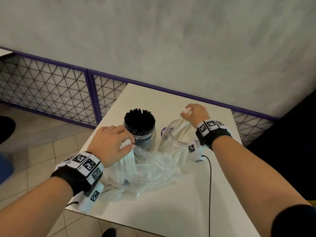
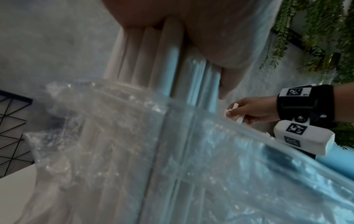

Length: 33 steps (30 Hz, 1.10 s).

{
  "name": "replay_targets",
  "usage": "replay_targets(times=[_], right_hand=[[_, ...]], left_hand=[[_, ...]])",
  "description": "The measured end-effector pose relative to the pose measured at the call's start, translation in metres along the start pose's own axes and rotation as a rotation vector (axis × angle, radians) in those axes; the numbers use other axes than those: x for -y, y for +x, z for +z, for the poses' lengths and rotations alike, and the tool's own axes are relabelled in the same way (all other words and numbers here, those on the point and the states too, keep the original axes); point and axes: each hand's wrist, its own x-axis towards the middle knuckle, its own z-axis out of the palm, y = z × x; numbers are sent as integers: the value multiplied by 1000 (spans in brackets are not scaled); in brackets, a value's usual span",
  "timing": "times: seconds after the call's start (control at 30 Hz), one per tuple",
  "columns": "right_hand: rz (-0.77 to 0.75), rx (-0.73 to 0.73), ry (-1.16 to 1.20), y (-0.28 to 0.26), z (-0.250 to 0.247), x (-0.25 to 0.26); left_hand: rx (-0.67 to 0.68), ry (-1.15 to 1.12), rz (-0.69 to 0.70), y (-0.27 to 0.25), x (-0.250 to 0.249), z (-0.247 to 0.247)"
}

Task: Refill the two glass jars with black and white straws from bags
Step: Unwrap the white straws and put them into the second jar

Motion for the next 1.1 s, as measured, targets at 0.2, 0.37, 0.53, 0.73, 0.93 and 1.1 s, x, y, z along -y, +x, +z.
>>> replay_targets(times=[0.2, 0.37, 0.53, 0.73, 0.93, 1.1], right_hand=[[128, -39, 8, -14, -11, -19], [-64, -298, 242, -57, -24, 9], [-181, 88, 658, -126, 16, 69], [-175, 348, 943, -155, 91, 114], [-46, 287, 1032, -150, 107, 122], [-58, 299, 996, -146, 108, 114]], left_hand=[[15, 6, -5, 1, -1, -2], [-4, 18, 7, 1, 0, -2], [-5, 11, 34, 1, -5, -5], [-4, -84, 65, 2, -7, -1], [8, -141, 91, 2, -6, 3], [16, -86, 104, 2, -2, 2]])
